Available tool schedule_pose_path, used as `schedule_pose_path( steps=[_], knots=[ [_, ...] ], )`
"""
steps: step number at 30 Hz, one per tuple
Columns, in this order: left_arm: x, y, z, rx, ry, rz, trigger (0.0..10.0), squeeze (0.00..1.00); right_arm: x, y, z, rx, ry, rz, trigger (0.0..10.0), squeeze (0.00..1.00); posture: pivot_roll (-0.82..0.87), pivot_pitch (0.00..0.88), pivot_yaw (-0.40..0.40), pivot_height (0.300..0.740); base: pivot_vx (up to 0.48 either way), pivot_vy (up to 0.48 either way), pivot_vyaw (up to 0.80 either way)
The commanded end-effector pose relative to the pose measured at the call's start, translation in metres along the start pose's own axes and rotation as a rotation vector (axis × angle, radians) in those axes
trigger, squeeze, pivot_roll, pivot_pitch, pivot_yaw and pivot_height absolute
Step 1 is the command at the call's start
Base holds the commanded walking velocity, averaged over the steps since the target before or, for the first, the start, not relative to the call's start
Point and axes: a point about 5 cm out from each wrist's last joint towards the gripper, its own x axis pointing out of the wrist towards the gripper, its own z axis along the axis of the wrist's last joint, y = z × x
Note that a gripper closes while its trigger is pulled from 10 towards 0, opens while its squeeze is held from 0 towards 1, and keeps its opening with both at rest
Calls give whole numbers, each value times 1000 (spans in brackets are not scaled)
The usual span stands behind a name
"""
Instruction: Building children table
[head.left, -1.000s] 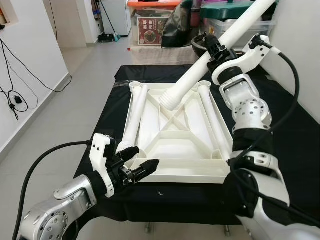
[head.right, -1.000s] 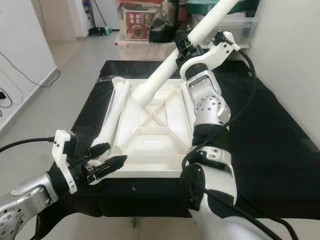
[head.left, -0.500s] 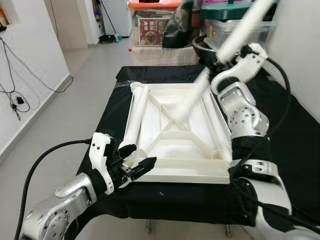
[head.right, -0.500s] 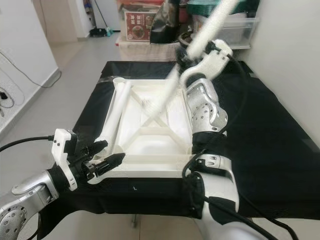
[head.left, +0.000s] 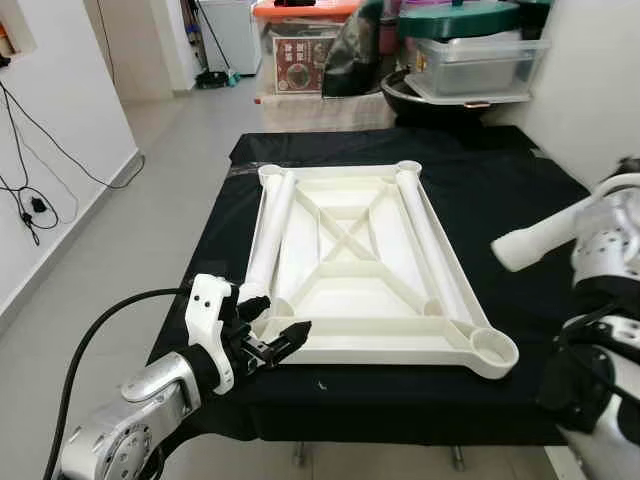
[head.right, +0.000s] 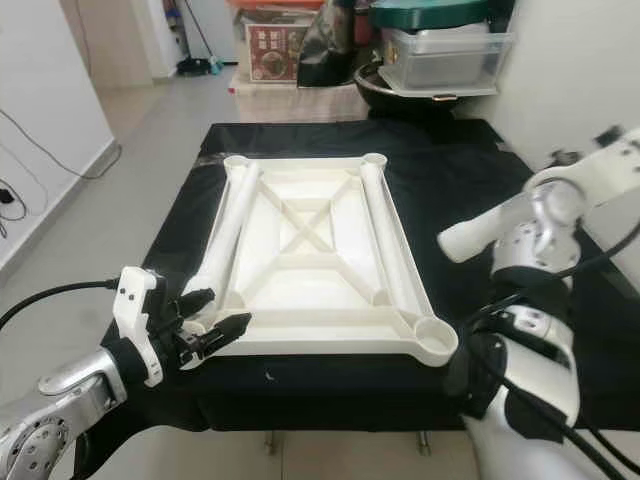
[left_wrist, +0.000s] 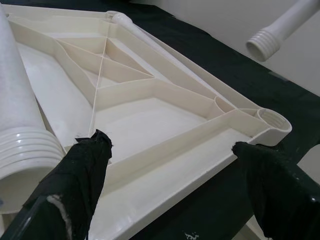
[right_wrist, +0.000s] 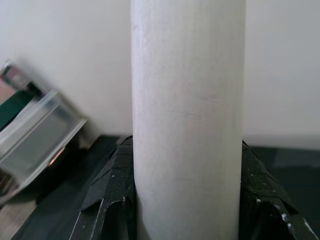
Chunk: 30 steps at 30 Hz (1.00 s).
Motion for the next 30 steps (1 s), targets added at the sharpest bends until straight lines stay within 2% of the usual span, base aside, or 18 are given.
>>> schedule_pose_path(
  steps=[1, 5, 12, 30],
  knots=[
    [-1, 2, -3, 4, 8, 14, 10000, 0, 1, 2, 7, -3, -34, -17, 0, 0, 61, 0, 2, 740, 0, 0, 0],
    [-1, 2, -4, 6, 10, 16, 10000, 0, 4, -1, 11, -20, -44, -41, 0, 0, 59, 0, 5, 740, 0, 0, 0],
    [0, 4, -1, 19, 9, 12, 10000, 0, 4, -4, -3, -31, -7, -65, 0, 0, 63, 0, 14, 740, 0, 0, 0],
    [0, 5, -1, 18, 3, 8, 10000, 0, 1, 6, -14, -60, 14, -19, 0, 0, 56, 0, 16, 740, 0, 0, 0]
  ],
)
